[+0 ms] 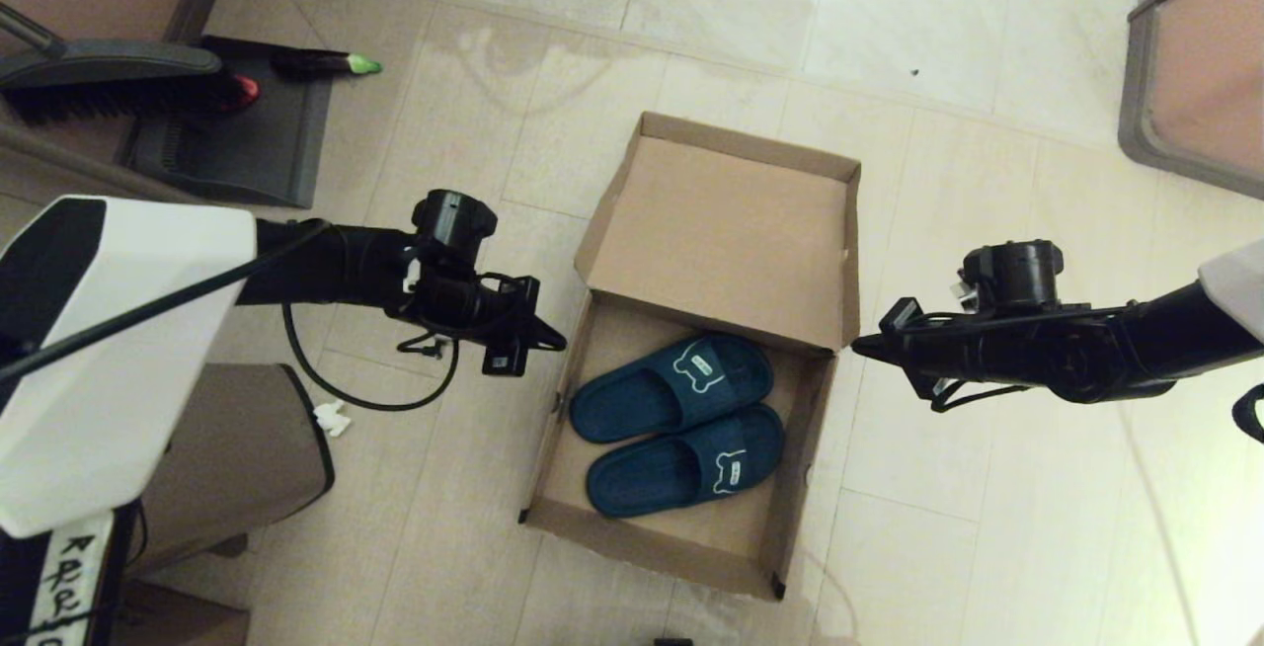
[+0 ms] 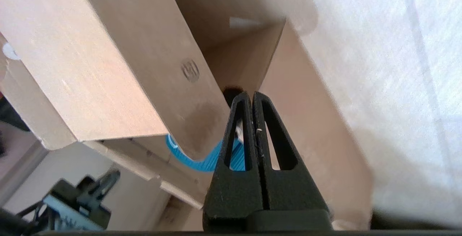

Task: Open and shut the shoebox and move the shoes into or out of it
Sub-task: Close the shoe box

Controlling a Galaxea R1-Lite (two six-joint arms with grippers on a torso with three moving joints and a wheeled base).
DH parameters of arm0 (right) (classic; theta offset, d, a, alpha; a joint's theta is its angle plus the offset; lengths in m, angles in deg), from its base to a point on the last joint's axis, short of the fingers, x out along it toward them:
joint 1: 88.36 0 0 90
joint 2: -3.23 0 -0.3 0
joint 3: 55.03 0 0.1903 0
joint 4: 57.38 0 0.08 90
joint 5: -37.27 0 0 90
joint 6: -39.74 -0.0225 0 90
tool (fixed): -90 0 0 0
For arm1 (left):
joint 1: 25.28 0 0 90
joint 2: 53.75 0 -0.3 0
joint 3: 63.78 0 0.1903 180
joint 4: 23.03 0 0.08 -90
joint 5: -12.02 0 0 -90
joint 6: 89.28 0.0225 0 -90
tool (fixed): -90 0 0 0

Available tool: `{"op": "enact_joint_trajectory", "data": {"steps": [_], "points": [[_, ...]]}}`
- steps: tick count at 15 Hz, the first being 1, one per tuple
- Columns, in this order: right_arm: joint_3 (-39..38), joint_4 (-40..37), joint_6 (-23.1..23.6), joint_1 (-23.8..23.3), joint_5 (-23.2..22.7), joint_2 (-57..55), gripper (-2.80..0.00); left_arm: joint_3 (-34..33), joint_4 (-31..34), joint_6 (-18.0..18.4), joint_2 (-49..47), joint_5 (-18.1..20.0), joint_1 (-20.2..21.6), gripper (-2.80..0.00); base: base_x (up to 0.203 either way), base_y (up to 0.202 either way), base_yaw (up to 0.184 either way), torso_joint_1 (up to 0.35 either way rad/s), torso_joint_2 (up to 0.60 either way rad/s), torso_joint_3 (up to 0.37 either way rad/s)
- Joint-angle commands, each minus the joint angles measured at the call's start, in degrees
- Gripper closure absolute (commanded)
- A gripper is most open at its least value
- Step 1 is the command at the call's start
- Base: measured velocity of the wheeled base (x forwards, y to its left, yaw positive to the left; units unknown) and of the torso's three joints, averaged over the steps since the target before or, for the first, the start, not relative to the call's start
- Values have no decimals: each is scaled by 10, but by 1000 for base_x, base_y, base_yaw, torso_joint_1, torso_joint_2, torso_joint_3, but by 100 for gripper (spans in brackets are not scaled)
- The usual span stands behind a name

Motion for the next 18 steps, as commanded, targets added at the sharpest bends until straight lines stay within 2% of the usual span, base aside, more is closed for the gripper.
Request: {"op": "enact_joint_trajectory", "data": {"steps": [1,5,10,12,15,18], "points": [[5,2,5,-8,1,-3,0,-25,2,-5,13,-16,-6,0,0,0,0,0,0,0],[53,10,9,-19,13,-31,0,-40,-6,-5,5,-36,-21,0,0,0,0,0,0,0],[103,10,8,-19,15,-65,0,-28,-6,-5,-13,-38,-23,0,0,0,0,0,0,0],[117,10,7,-19,33,-77,0,-34,0,-8,-6,-40,-36,0,0,0,0,0,0,0],[124,10,6,-19,37,-80,0,-37,15,-19,0,-43,-57,0,0,0,0,0,0,0],[122,10,6,-19,37,-80,0,-29,13,-14,10,-78,-57,0,0,0,0,0,0,0]]}}
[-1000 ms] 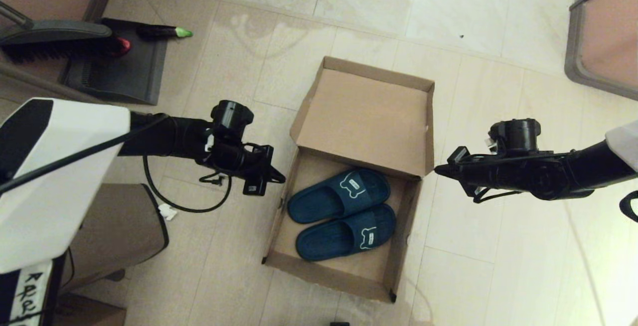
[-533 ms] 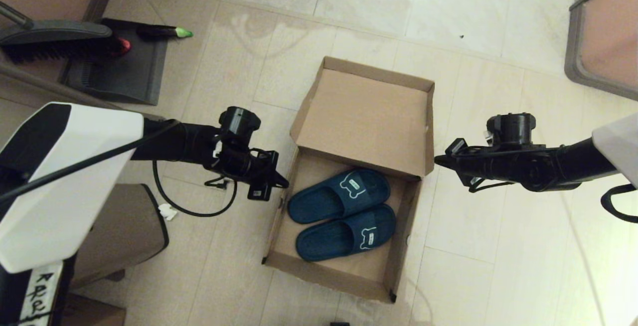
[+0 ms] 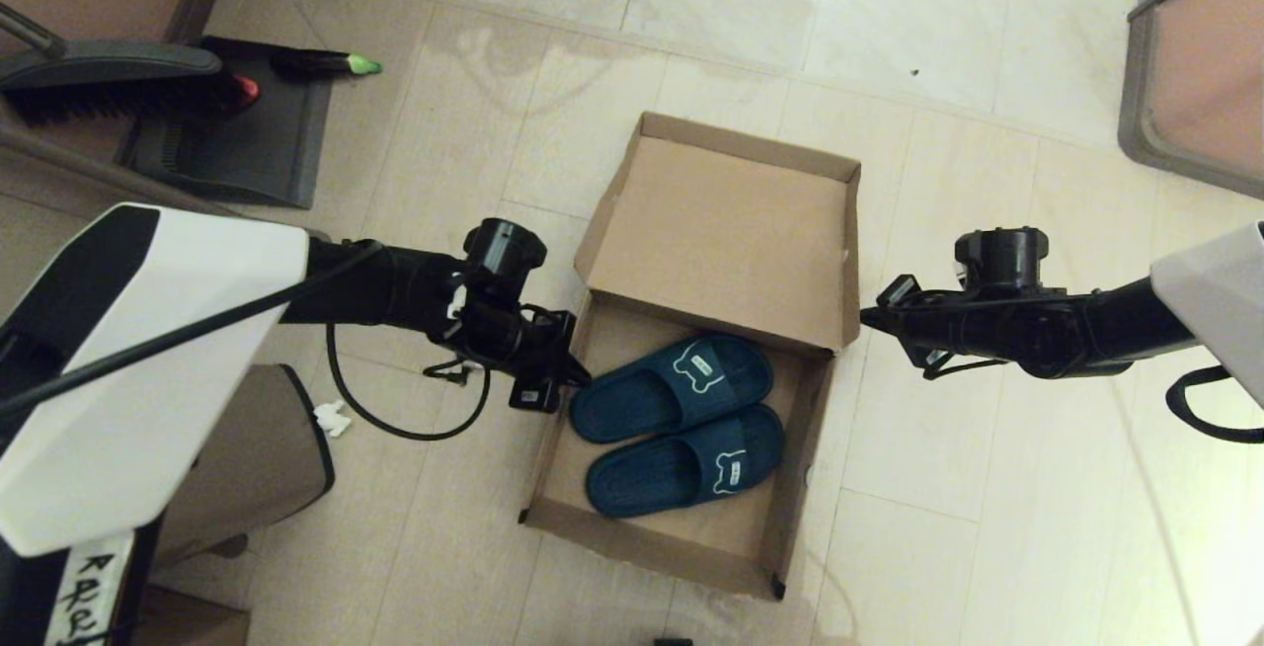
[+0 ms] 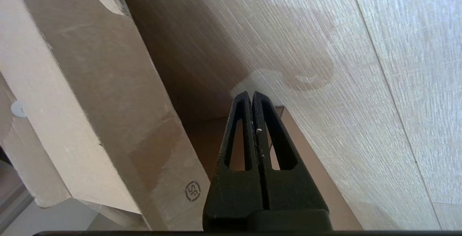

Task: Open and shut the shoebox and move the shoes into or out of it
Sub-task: Close the shoe box

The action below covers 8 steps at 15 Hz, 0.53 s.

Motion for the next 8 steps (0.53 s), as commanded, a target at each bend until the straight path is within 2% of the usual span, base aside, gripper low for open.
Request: {"op": "enact_joint_trajectory", "data": {"steps": [1,3,5,6,8], "points": [[0,1,-3,0,-1,-2,0,7,4,1,27,-9,5,0,0,0,0,0,0,0],[0,1,-3,0,-1,-2,0,1,16,5,63,-4,17,0,0,0,0,0,0,0],[0,2,-4,1,-1,-5,0,-3,20,40,64,-8,39,0,0,0,0,0,0,0],[0,1,-4,1,0,-5,0,-2,16,60,49,-20,48,0,0,0,0,0,0,0],[0,2,-4,0,0,-4,0,9,0,75,3,-50,53,0,0,0,0,0,0,0]]}}
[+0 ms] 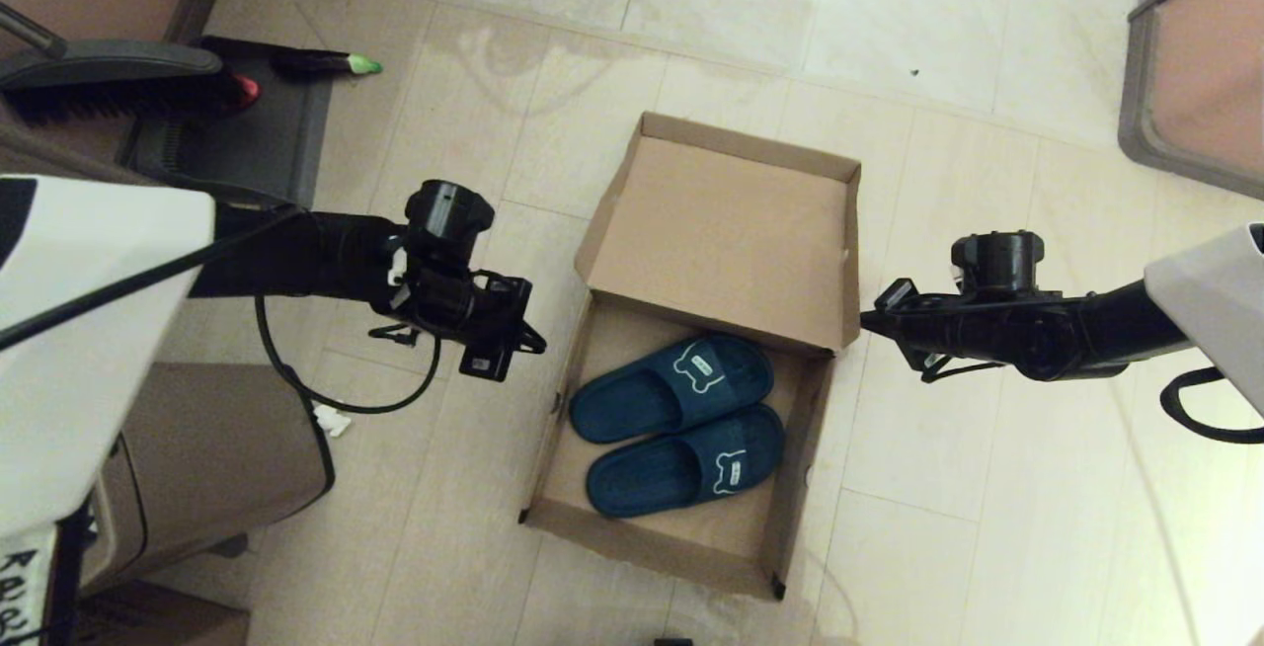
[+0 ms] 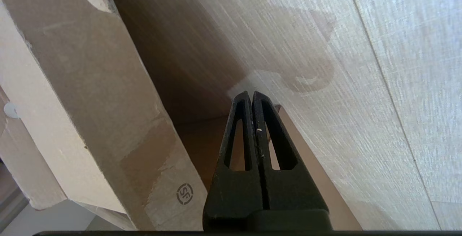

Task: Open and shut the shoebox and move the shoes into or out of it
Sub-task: Close the shoe box

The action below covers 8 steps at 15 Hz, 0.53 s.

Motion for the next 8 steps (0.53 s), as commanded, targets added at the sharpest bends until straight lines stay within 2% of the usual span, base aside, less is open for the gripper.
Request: {"op": "enact_joint_trajectory", "data": {"steps": [1,4,6,8], "points": [[0,1,-3,0,-1,0,0,21,-22,2,-59,-25,5,0,0,0,0,0,0,0],[2,3,-6,0,8,0,0,66,-47,4,-112,-56,-14,0,0,0,0,0,0,0],[14,9,-46,0,11,0,0,81,-48,4,-137,-84,-29,0,0,0,0,0,0,0],[29,10,-75,-1,19,-6,0,75,-38,-1,-136,-91,-38,0,0,0,0,0,0,0]]}}
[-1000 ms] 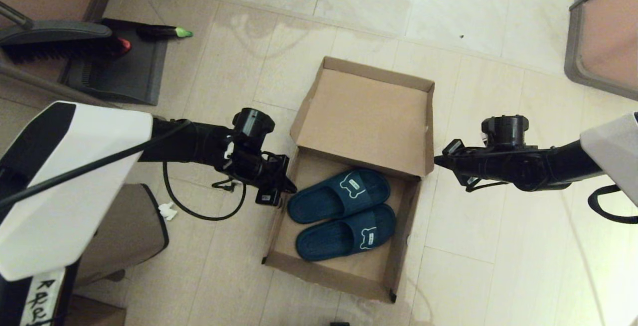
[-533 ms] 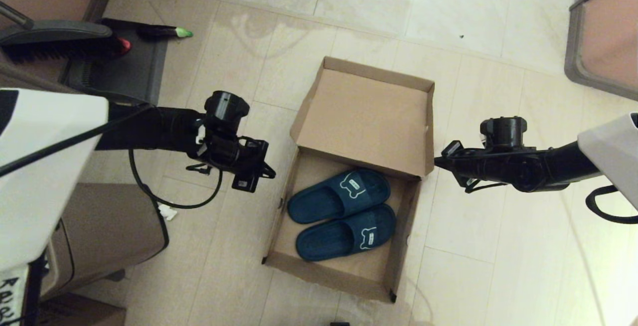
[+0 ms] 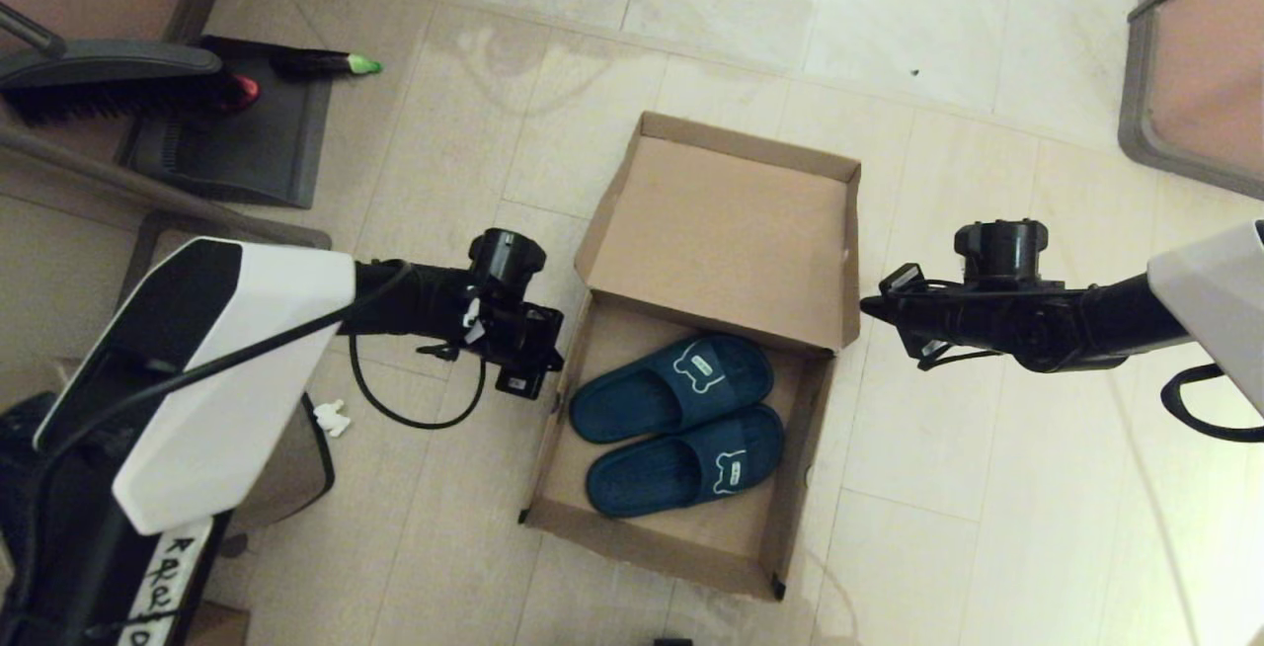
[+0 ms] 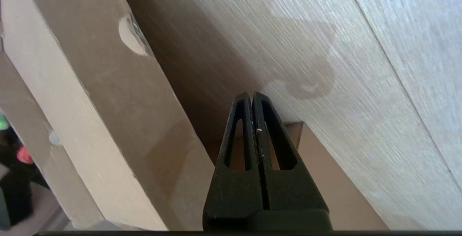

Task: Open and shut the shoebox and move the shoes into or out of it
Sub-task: Close the shoe box

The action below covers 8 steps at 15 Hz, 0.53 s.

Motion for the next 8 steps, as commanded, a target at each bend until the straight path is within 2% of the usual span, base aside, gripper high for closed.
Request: {"op": "enact_joint_trajectory", "data": {"steps": [1,3,8], "points": [[6,1,-5,-1,1,-5,0,-9,6,-6,-14,-10,-13,0,0,0,0,0,0,0],[12,1,-5,-1,1,-9,0,-27,24,-8,-2,-12,-17,0,0,0,0,0,0,0],[26,2,-6,-3,21,-29,0,-67,46,-45,23,-12,-33,0,0,0,0,0,0,0]]}}
